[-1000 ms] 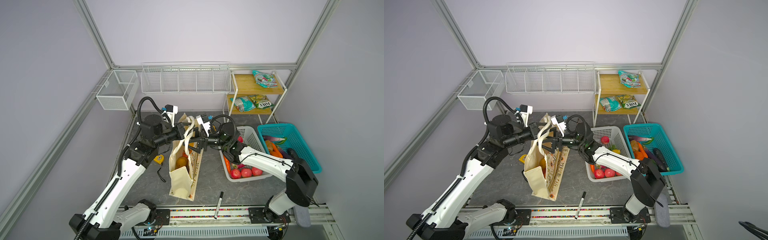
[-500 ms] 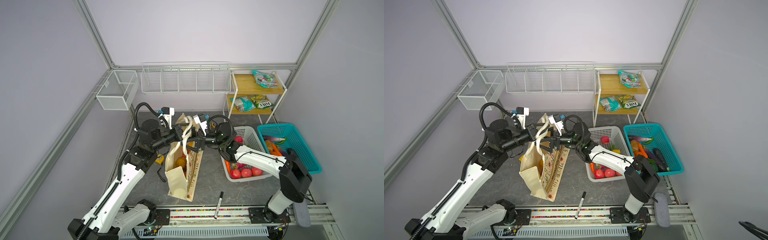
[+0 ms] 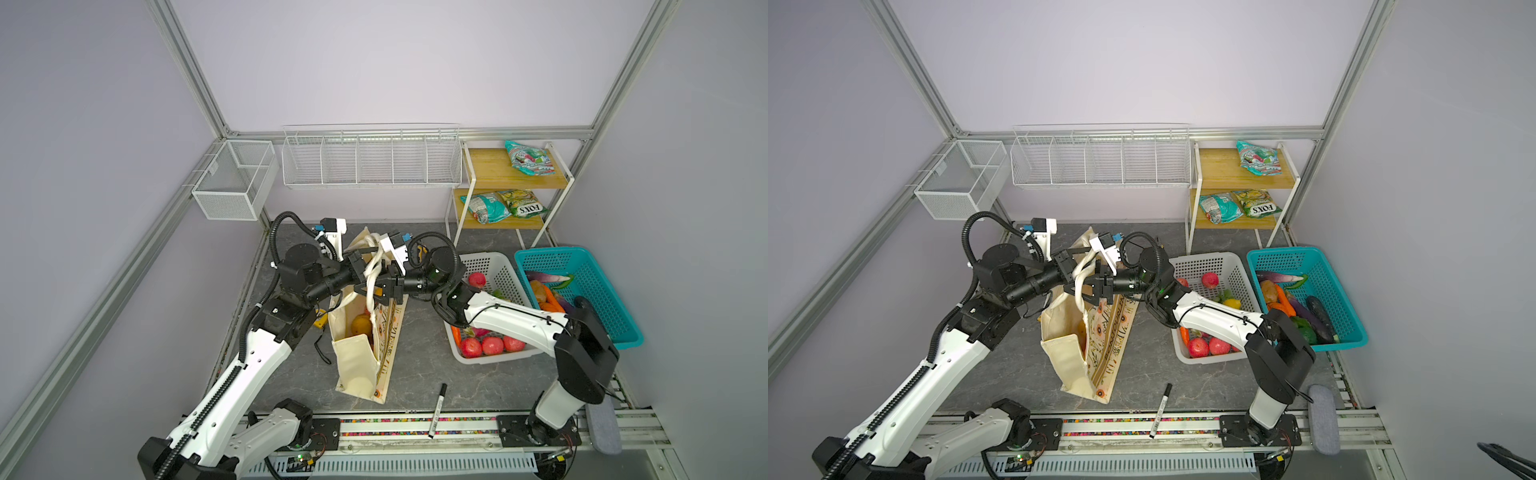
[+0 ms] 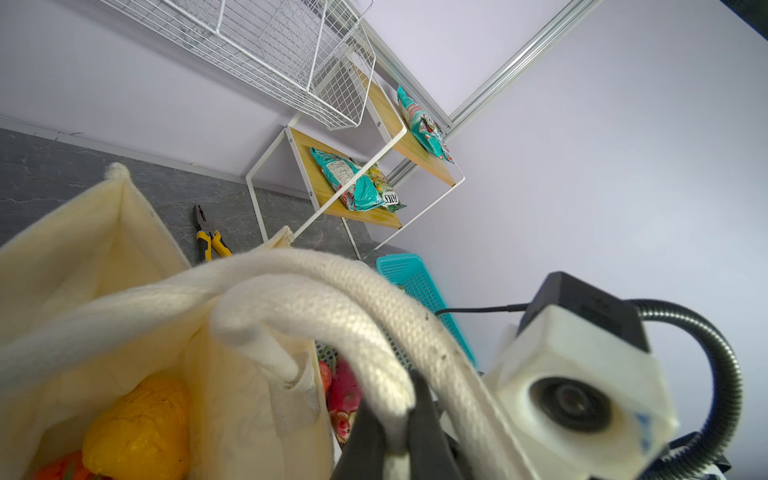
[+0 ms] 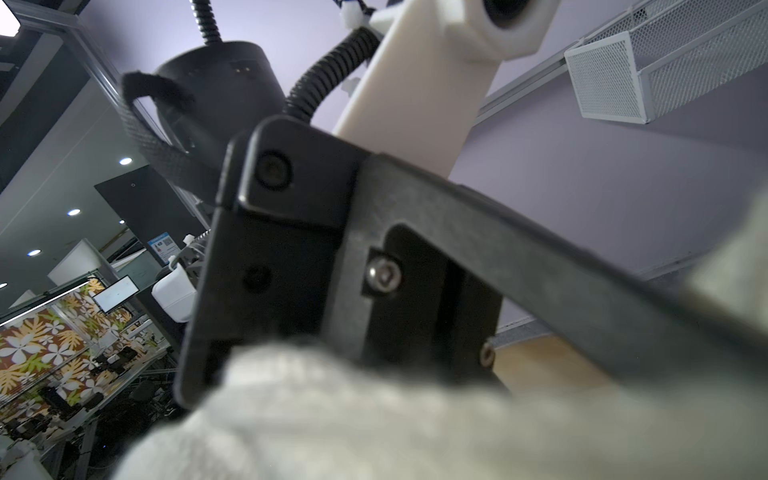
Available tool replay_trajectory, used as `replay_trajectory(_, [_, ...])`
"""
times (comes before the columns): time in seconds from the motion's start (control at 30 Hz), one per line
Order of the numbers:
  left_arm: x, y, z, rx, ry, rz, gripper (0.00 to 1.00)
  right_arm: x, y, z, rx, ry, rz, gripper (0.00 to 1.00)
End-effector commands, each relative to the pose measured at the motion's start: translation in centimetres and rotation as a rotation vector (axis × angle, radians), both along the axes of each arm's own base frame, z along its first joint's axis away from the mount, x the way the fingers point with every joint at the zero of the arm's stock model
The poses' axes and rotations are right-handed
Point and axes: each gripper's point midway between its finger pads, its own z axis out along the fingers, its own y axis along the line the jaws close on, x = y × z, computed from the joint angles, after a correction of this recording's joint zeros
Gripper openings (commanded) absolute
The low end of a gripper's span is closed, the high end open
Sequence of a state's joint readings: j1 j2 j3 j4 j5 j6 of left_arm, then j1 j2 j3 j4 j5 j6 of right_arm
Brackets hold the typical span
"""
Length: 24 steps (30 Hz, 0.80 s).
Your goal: Place the food into the grocery bag and tie it
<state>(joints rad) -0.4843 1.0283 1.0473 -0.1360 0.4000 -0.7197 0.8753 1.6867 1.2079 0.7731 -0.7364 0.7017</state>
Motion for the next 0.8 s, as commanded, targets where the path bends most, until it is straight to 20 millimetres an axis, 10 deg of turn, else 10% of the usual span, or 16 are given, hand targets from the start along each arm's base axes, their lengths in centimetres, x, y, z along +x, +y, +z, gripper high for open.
replay_trajectory(0.0, [0.0,-0.2,-4.1,0.094,0.09,-0.008,0.0,-1.6,-0.4,5.1,0.107,-0.108,-0.006,0.46])
replay_trajectory(0.37, [-0.4,1.6,-2.1,0.122,0.055,0.024,0.0,-1.5,-2.7,2.3,-0.054,-0.148,-0.092,0.1])
replay_trajectory(0.77, [-0.6,1.7,-1.1,0.095,0.041,0.021,0.0,-1.4,-3.6,1.7,-0.122,-0.172,-0.119,0.07])
